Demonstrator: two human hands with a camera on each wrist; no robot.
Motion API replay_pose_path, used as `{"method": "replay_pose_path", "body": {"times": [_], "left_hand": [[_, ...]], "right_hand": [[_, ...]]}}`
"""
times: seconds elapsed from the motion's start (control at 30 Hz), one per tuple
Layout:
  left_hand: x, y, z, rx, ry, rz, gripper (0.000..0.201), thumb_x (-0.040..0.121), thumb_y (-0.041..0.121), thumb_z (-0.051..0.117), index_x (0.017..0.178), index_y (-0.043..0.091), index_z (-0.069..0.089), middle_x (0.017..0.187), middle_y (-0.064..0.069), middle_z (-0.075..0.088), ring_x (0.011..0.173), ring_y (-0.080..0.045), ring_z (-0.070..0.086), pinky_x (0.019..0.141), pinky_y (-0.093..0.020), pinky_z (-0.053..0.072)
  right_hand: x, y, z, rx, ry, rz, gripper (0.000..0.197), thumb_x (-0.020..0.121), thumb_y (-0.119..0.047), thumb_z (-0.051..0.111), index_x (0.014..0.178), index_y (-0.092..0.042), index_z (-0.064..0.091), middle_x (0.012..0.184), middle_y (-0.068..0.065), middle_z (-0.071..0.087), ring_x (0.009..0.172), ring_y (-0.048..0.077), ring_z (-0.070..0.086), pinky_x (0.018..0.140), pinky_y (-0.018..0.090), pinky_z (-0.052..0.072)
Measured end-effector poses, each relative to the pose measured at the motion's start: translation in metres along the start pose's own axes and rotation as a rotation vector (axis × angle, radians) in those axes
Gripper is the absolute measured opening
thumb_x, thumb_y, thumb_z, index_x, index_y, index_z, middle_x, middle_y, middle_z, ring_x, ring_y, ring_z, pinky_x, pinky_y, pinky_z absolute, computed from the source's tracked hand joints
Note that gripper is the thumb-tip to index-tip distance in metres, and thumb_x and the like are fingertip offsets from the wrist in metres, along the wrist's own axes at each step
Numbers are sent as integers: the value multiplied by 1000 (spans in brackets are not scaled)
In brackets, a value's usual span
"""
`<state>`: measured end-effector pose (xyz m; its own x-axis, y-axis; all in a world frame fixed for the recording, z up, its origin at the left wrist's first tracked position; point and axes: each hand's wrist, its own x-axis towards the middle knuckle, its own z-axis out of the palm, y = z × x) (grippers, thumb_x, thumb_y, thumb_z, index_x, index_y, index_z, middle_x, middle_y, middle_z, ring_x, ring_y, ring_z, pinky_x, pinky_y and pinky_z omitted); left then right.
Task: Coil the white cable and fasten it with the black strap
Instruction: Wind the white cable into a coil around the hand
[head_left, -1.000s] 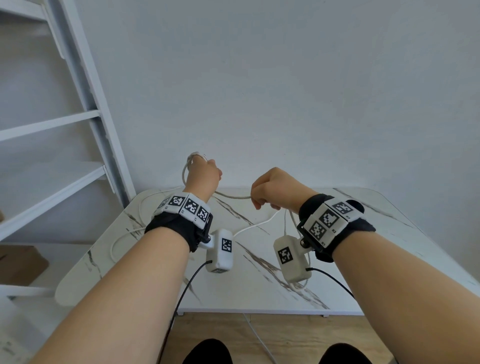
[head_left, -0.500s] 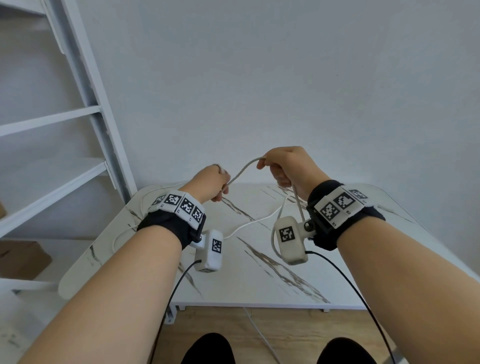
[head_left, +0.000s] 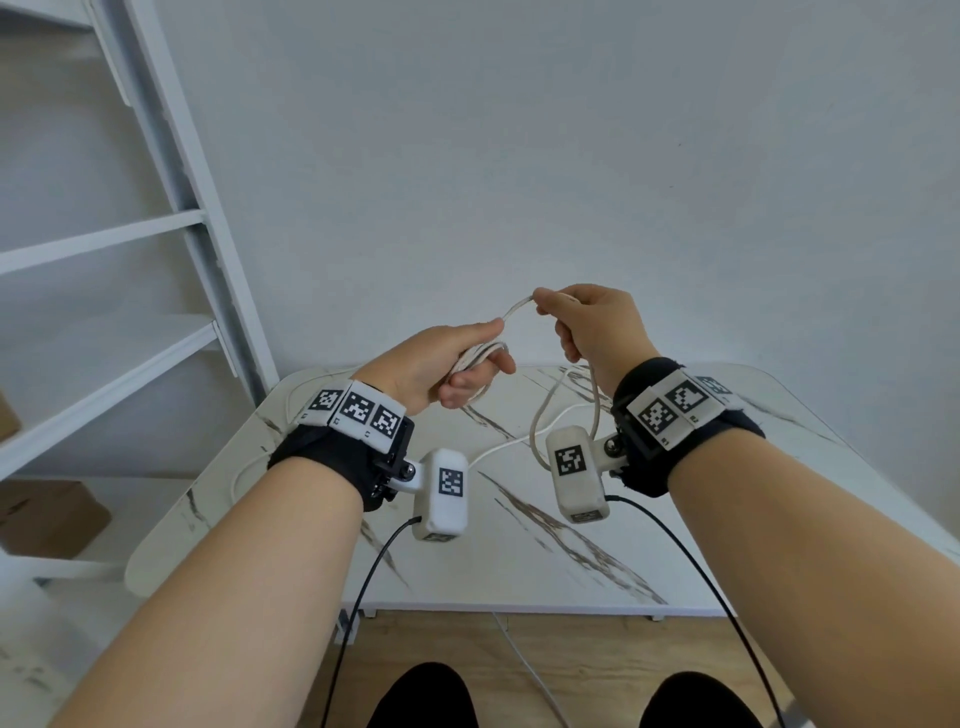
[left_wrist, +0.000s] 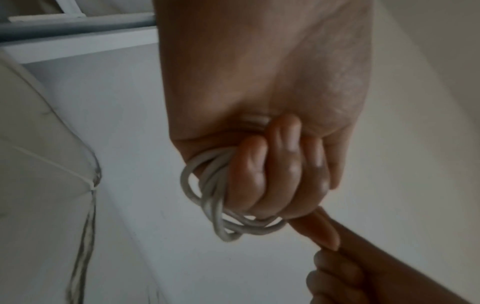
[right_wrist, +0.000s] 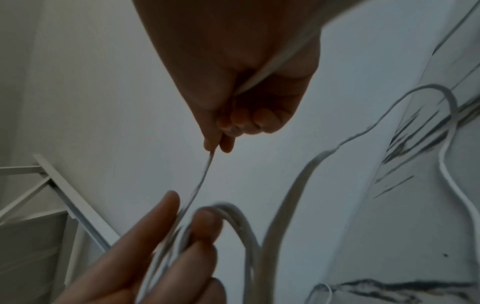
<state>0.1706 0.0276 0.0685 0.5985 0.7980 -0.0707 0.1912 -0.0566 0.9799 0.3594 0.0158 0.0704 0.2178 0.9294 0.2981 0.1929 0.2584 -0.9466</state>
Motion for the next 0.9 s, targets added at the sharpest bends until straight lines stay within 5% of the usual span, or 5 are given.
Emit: {"method": "replay_pose_path", "body": {"times": [0.3, 0.43, 0.57, 0.73, 0.9], "left_hand": [[-4, 5, -6, -385, 55, 121, 42, 102, 38, 37, 79, 10, 59, 39, 6, 25, 30, -6, 20, 33, -19, 21], [-1, 6, -5, -575, 95, 181, 44, 102, 38, 36, 80, 9, 61, 40, 6, 27, 30, -6, 22, 34, -20, 21], [2, 7, -4, -751, 120, 226, 45, 103, 39, 35, 87, 6, 61, 41, 6, 29, 31, -7, 24, 34, -20, 26], [2, 12, -2, -954, 100, 282, 37, 100, 29, 33, 93, 2, 58, 48, 3, 35, 35, -10, 32, 39, -21, 28], [4, 15, -1, -992, 180, 294, 29, 95, 18, 32, 98, 1, 56, 57, 1, 38, 42, -12, 35, 45, -23, 34]], "right_hand": [[-1, 17, 3, -131, -66, 115, 28, 91, -28, 66, 91, 0, 67, 60, 4, 59, 43, 11, 50, 41, 20, 44], [-5, 18, 11, -92, -173, 199, 9, 96, -11, 58, 97, -3, 62, 75, 11, 64, 58, 21, 61, 61, 33, 59], [-9, 22, 20, -177, -281, 249, 11, 98, -10, 54, 102, -3, 61, 79, 10, 67, 71, 27, 68, 80, 42, 60], [-18, 25, 27, -312, -388, 229, 23, 100, -18, 48, 99, -5, 65, 80, 8, 69, 70, 22, 69, 72, 31, 56], [-27, 22, 30, -313, -539, 232, 24, 99, -24, 50, 104, -10, 69, 78, 8, 70, 71, 24, 71, 82, 36, 60]]}}
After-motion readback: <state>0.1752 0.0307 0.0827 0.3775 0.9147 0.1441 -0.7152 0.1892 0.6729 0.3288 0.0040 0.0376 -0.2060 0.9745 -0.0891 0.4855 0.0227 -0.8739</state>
